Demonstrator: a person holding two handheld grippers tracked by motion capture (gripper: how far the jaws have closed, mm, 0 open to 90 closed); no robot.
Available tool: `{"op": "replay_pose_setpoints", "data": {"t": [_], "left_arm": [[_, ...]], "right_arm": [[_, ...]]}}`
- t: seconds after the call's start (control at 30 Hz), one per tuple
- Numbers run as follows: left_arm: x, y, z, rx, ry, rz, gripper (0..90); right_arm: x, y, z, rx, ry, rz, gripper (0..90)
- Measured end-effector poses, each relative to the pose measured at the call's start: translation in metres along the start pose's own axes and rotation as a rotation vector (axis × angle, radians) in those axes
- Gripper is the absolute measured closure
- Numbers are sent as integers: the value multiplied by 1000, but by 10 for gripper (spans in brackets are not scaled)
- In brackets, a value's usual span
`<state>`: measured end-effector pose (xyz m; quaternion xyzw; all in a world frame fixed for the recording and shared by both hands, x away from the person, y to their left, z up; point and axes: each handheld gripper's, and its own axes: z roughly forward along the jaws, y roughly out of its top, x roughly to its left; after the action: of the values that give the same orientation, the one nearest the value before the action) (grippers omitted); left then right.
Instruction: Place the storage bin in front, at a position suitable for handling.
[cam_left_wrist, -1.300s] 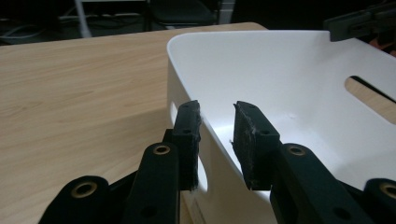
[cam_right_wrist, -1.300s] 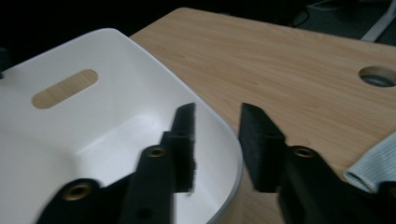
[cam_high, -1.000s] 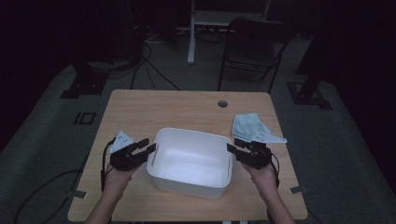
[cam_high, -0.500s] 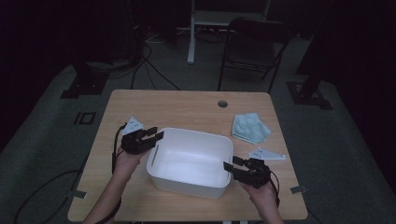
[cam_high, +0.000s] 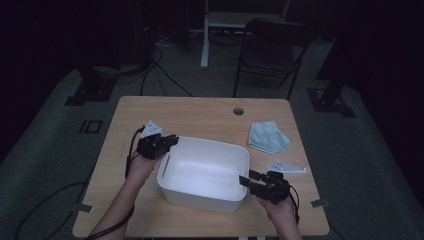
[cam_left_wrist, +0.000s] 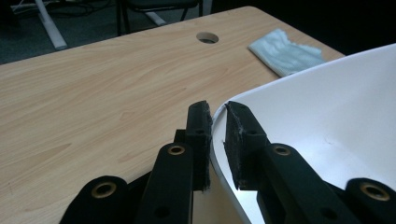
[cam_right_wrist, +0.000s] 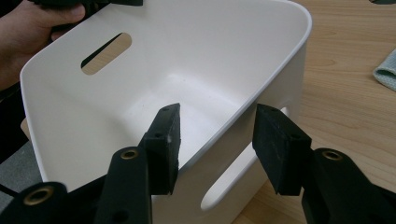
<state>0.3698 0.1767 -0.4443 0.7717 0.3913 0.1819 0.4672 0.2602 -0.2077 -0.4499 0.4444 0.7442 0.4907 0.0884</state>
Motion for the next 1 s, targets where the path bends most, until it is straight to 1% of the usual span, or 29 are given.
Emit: {"op": "replay_pose_setpoints", "data": {"t": [0.03,0.1,0.23,0.4,0.5,0.53,0.6,0.77,0.8,1.0], "left_arm": [[0,0,0,-1,-1,-3,809],[-1,-1,-2,-3,7,5,816],[-2,-6,-8,-12,16,-6,822],[-5,-12,-16,-22,46,-21,822],[-6,-14,-19,-23,52,-23,820],[-8,-16,-22,-19,64,-27,818],[-10,-18,-26,-19,73,-24,816],[-13,-24,-34,-22,79,-19,803],[-15,-26,-37,-22,90,-23,801],[-21,-31,-44,-30,113,-34,793]], "right_arm": [[0,0,0,-1,-3,0,518],[-1,1,1,-2,-6,-4,523],[-3,3,2,-6,-18,-10,554],[-5,9,4,-7,-28,-28,603],[-6,11,6,-4,-33,-42,621],[-6,12,7,-4,-31,-41,628],[-7,13,8,-2,-23,-36,637],[-11,17,10,2,-16,-29,672],[-12,18,11,3,-15,-30,677],[-16,26,17,21,-20,-34,707]]}}
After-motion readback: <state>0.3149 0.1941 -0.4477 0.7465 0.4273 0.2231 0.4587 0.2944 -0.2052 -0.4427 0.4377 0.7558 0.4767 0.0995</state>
